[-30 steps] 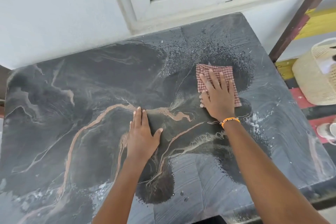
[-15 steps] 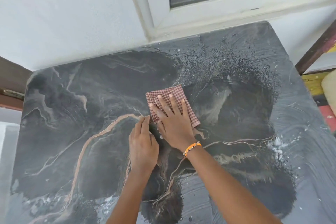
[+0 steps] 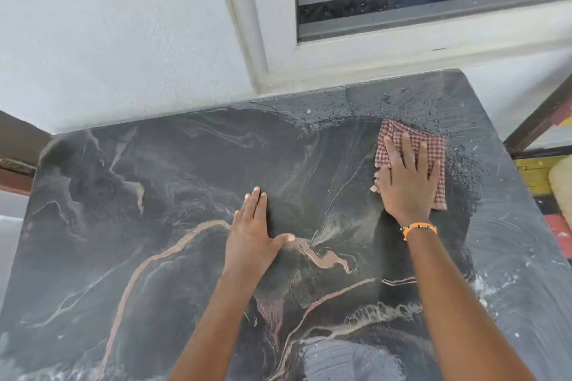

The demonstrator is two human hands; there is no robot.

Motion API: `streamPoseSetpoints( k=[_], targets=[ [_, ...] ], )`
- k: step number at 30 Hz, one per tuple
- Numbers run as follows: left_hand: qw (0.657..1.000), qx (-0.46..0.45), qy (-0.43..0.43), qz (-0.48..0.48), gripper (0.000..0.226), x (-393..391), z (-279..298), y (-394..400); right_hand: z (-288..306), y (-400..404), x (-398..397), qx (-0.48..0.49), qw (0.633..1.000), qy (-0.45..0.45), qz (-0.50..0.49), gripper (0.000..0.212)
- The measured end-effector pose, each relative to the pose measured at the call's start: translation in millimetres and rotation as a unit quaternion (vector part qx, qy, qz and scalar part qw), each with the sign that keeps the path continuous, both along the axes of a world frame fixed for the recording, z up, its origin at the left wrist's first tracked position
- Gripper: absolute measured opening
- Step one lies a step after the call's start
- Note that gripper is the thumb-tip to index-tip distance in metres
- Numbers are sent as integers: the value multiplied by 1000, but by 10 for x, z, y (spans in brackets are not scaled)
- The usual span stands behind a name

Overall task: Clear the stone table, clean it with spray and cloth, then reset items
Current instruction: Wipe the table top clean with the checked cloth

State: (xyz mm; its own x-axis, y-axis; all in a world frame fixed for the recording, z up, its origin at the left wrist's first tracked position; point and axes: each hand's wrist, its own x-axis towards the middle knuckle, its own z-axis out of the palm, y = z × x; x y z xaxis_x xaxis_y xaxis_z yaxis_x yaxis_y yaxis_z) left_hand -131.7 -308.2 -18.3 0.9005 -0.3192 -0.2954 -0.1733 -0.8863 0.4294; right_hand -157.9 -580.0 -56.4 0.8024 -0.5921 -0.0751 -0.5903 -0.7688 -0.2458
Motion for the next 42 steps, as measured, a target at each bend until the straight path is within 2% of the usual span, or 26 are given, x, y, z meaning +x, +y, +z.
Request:
streamPoseSetpoints(
  k=[3,6,9,12,14,17,22,25,27,31,36,40,42],
  targets=[
    [1000,-6,-8,4,94,-3,-25,-5,-10,404,-93,16,999,20,-48,58],
    [1000,2,-18,-5,94,-4,-50,4,23,978,75,6,997,25,70,59],
    [1000,-13,-17,-3,93,37,-56,34,52,1375,508,6,977,19,211,58],
    [999,20,-49,-7,92,120,-39,71,86,1397,1042,2,956,26,293,58],
    [998,42,-52,11,96,213,-31,102,81,1243,1300,-1,949,29,313,59],
    [998,51,-19,33,103,370,-25,134,71,880,1468,16,963,7,268,58],
    [997,69,4,26,111,438,-35,150,52,190,1297,13,992,-2,124,58],
    [996,85,-8,21,111,434,-39,143,31,156,1029,6,999,10,49,59],
    [995,99,-11,14,111,440,-48,136,30,361,906,3,999,18,46,60],
    [996,85,-15,15,109,451,-75,154,52,985,994,-24,981,13,190,64],
    [997,44,-46,47,98,344,-117,235,72,1695,1572,-2,927,12,375,62],
    [995,43,-61,68,86,224,-148,280,111,1963,1941,-23,891,21,454,60],
    [995,42,-64,62,83,208,-141,264,102,1989,2024,-30,887,21,460,58]
  ],
)
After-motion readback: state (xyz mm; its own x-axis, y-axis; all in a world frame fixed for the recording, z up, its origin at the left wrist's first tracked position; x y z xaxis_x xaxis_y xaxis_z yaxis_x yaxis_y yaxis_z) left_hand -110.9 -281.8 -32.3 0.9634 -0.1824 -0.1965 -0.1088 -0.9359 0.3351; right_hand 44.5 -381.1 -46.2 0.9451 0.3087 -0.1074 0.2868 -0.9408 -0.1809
